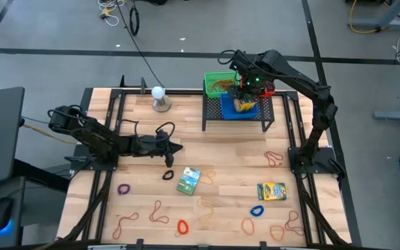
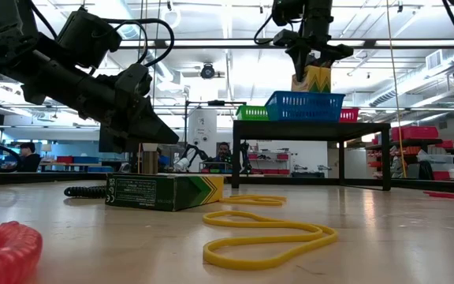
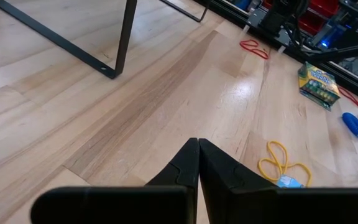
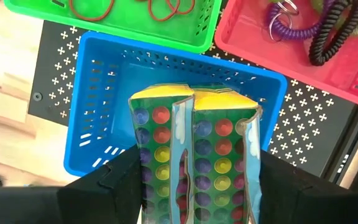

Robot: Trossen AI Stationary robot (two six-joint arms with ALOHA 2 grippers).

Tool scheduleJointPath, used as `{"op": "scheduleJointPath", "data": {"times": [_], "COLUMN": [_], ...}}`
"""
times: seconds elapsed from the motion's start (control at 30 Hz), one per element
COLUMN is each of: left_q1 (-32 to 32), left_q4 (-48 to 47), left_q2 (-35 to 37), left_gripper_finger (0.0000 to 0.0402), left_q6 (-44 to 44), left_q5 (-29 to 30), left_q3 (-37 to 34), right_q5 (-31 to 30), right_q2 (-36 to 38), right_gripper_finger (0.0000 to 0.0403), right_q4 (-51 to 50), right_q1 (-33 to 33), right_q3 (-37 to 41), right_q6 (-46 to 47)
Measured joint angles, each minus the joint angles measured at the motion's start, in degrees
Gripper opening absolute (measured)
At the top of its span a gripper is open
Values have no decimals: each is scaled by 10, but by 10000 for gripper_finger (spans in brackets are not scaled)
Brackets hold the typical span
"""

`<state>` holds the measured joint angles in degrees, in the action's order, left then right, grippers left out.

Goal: Pick & Place Office Desk Supplies
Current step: Adjust the yellow crayon boxes in the blue bin

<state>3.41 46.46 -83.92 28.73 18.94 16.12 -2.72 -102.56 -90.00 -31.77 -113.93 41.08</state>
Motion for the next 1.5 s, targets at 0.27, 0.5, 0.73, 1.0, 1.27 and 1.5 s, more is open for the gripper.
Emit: {"op": "scheduleJointPath", "data": {"times": [0.27, 0.5, 0.73, 1.0, 1.27, 1.5], "left_q1": [0, 0, 0, 0, 0, 0], "left_q4": [0, 0, 2, 6, 10, 10], "left_q2": [0, 0, 0, 0, 0, 0], "left_gripper_finger": [14, 14, 14, 14, 14, 14], "left_q6": [0, -4, 3, 0, -7, -11], "left_q5": [0, -1, -1, 5, 5, 5], "left_q3": [0, 0, 0, 0, 0, 0], "right_q5": [-16, -7, -7, -21, -24, -26], "right_q2": [0, 4, 34, 55, 55, 55], "right_gripper_finger": [236, 236, 236, 236, 236, 241], "right_q4": [0, 2, 2, -2, -1, 1], "right_q1": [0, -3, -1, -4, -7, -7], "right_q3": [0, 58, 105, 106, 106, 107], "right_q6": [-21, -29, -13, 21, 35, 28]}}
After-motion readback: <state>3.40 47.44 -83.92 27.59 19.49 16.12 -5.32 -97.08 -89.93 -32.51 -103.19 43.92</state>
